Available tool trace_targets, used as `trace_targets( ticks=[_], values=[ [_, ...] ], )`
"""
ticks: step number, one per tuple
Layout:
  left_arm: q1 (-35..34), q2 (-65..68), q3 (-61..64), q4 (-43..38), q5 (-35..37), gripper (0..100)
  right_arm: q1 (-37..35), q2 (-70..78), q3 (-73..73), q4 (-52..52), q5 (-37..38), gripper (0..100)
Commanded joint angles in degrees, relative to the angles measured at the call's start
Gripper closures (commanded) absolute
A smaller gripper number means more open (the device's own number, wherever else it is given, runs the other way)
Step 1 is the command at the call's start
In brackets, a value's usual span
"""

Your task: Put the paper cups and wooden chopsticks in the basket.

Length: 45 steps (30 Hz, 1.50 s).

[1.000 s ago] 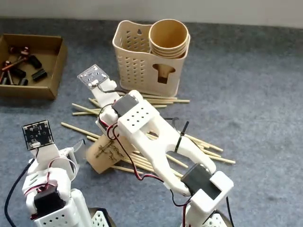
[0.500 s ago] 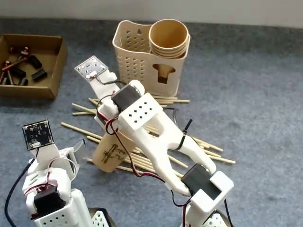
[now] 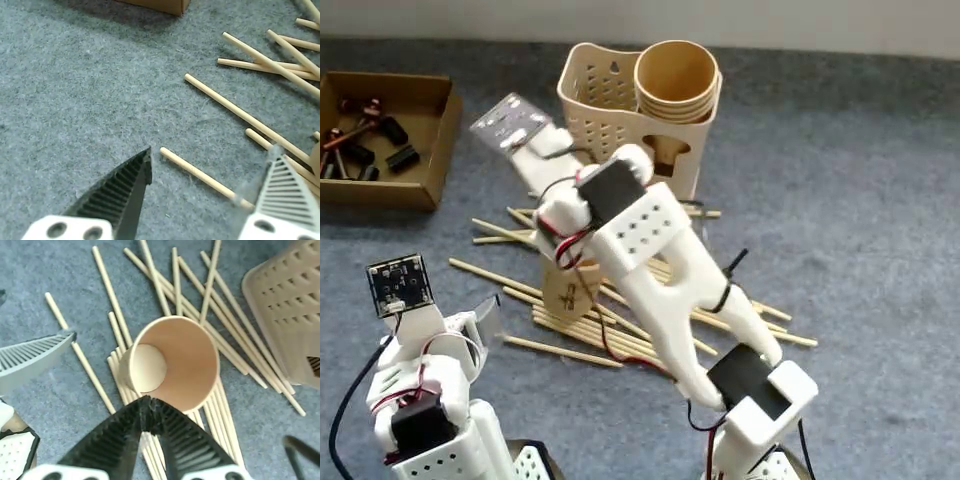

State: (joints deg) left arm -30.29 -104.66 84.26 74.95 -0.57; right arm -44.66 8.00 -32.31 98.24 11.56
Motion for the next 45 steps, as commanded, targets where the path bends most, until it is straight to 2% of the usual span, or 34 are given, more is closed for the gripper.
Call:
trace_targets(
  ticks=[1, 10, 16, 20, 28, 33, 38, 45],
  values=[
    [-0.40, -0.48, -0.22, -0.18, 0.09, 67, 4.18, -0.75, -3.03, 0.92, 2.29, 99.3],
    [-0.40, -0.48, -0.22, -0.18, 0.09, 67, -2.15, -0.75, -2.95, 2.51, 1.76, 98.8],
    [-0.40, -0.48, -0.22, -0.18, 0.09, 67, -5.93, -0.31, -2.86, 2.51, -0.97, 87.6],
    [-0.40, -0.48, -0.22, -0.18, 0.09, 67, -7.43, -0.22, -2.86, 2.51, -1.85, 87.5],
    [-0.40, -0.48, -0.22, -0.18, 0.09, 67, -8.57, -0.22, 5.93, -3.82, -1.93, 86.7],
    [-0.40, -0.48, -0.22, -0.18, 0.09, 67, -8.57, -0.31, 11.03, -7.16, -1.58, 81.0],
    [-0.40, -0.48, -0.22, -0.18, 0.09, 67, -8.57, -0.22, 14.73, -10.33, -1.49, 81.3],
    [-0.40, -0.48, -0.22, -0.18, 0.09, 67, -8.31, -0.48, 18.07, -12.35, 0.79, 96.4]
  ],
)
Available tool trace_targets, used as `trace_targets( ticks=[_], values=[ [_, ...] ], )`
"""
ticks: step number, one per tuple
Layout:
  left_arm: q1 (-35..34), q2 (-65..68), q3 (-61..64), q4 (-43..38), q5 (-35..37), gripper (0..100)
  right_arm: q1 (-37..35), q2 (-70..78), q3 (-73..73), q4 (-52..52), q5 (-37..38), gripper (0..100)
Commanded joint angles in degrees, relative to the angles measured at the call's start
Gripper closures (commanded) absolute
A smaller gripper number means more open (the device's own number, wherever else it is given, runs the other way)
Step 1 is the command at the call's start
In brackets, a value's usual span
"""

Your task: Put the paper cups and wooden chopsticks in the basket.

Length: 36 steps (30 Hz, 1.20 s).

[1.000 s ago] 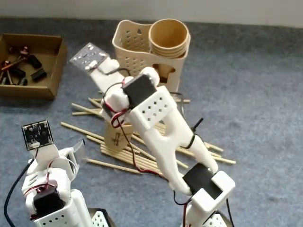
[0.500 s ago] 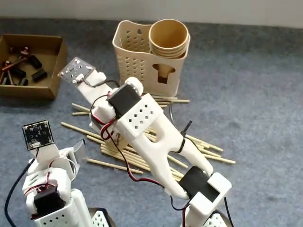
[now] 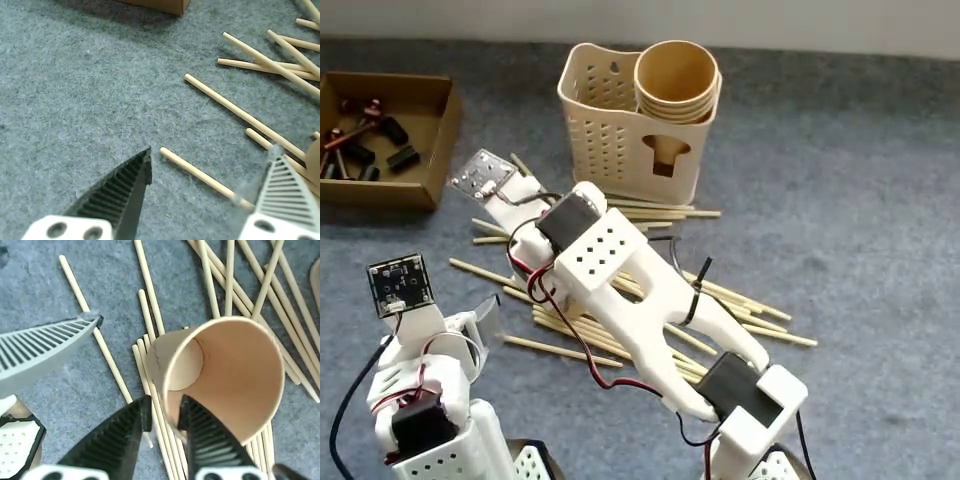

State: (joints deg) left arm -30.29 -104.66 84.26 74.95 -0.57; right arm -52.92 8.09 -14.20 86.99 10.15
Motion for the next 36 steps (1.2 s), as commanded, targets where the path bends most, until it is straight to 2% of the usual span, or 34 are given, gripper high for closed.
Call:
trace_targets(
  ticks=[1, 6, 13, 20, 27, 36],
  values=[
    [-0.40, -0.48, -0.22, -0.18, 0.09, 67, -0.04, -0.75, -0.04, -0.92, 2.99, 97.6],
    [-0.40, -0.48, -0.22, -0.18, 0.09, 67, -0.13, -1.27, -1.19, 5.14, 3.78, 99.4],
    [-0.40, -0.48, -0.22, -0.18, 0.09, 67, -0.04, -8.48, -5.67, 10.86, 8.53, 99.4],
    [-0.40, -0.48, -0.13, -0.18, -0.53, 67, 2.24, -16.57, -6.11, 12.26, 12.22, 99.4],
    [-0.40, -0.48, -0.04, -0.09, -2.29, 67, 10.42, -24.31, -6.20, 9.98, 16.88, 99.4],
    [-0.40, -0.48, -0.04, -0.09, -2.29, 67, 19.82, -32.75, -6.20, -2.86, 22.51, 99.4]
  ],
)
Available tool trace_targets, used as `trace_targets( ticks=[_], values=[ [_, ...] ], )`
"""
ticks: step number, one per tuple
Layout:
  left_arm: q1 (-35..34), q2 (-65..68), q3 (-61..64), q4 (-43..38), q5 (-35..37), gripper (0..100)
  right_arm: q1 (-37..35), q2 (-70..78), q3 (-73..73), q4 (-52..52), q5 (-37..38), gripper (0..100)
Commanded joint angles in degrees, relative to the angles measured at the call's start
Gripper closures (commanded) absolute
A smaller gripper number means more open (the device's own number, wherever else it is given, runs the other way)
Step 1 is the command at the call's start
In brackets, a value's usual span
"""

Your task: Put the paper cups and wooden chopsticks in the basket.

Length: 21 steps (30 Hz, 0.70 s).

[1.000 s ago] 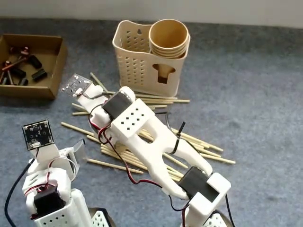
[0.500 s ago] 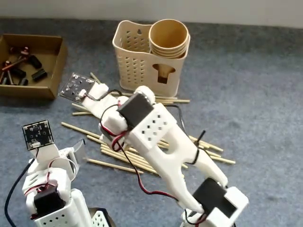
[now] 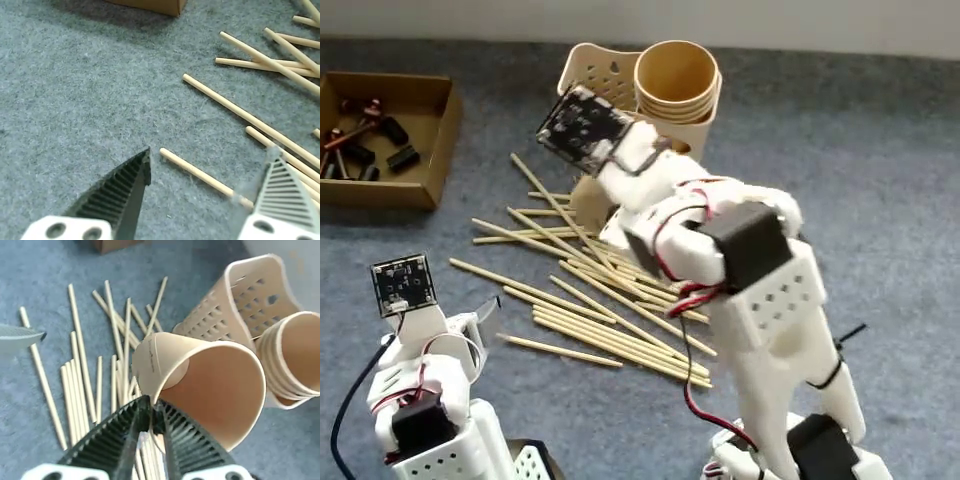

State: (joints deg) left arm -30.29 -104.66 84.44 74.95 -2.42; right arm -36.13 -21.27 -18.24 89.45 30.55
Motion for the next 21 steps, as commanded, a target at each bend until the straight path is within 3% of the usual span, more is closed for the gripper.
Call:
trace_targets(
  ticks=[1, 13, 21],
  values=[
    [-0.40, -0.48, -0.22, -0.09, -0.44, 67, 3.91, -4.00, -2.15, -7.08, 2.99, 99.4],
    [-0.40, -0.48, -0.22, -0.09, -0.53, 67, 14.11, -4.70, -1.63, -26.59, 7.12, 99.4],
    [-0.40, -0.48, -0.22, -0.09, -0.53, 67, 16.04, -0.40, -1.45, -28.09, 8.97, 99.4]
  ],
)
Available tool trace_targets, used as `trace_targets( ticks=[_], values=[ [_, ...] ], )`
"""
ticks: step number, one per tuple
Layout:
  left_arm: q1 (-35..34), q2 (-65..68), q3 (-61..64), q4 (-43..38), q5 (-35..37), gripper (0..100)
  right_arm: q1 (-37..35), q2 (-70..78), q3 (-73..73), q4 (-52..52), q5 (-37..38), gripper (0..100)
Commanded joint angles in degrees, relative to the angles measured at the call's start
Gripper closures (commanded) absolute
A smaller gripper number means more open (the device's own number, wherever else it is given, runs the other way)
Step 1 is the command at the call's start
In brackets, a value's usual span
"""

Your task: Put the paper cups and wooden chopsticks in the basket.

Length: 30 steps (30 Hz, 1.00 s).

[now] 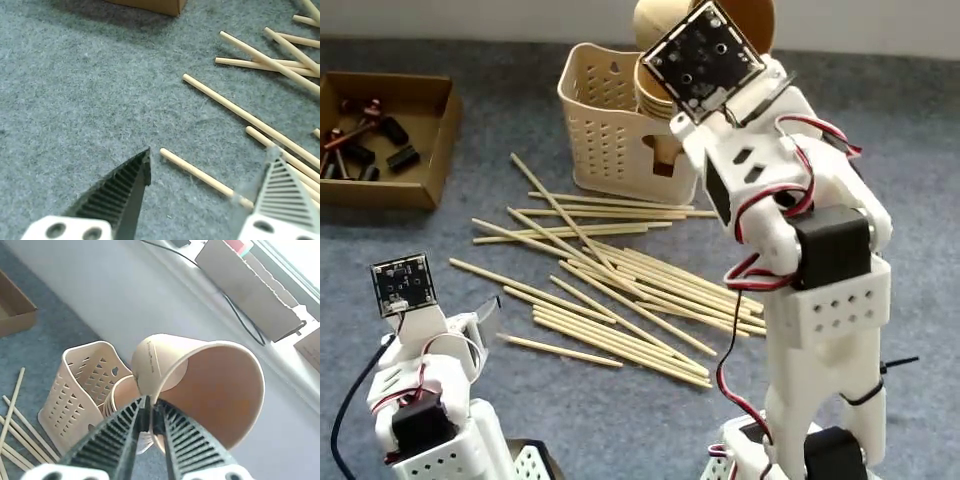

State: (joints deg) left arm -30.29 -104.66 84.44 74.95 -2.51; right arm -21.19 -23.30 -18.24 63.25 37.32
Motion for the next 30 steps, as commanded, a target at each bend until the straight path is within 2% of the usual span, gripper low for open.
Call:
trace_targets(
  ticks=[1, 11, 18, 20, 25, 30],
  values=[
    [-0.40, -0.48, -0.22, -0.09, -0.44, 67, 1.54, 2.95, -1.45, -1.89, 3.08, 99.4],
    [-0.40, -0.48, 0.04, -0.18, -0.62, 67, 4.26, 8.66, -1.54, -1.63, 3.96, 99.4],
    [-0.40, -0.48, 0.48, -0.18, -0.62, 67, 3.47, 8.84, -1.63, 3.56, 3.96, 99.0],
    [-0.40, -0.48, 0.48, -0.18, -0.62, 67, 3.47, 8.84, -1.63, 4.44, 3.87, 95.4],
    [-0.40, -0.48, 0.48, -0.18, -0.62, 67, 3.47, 8.40, -1.63, 4.70, 3.60, 76.9],
    [-0.40, -0.48, 0.48, -0.18, -0.62, 67, 2.15, 8.48, -1.89, 4.35, 3.60, 74.9]
  ],
)
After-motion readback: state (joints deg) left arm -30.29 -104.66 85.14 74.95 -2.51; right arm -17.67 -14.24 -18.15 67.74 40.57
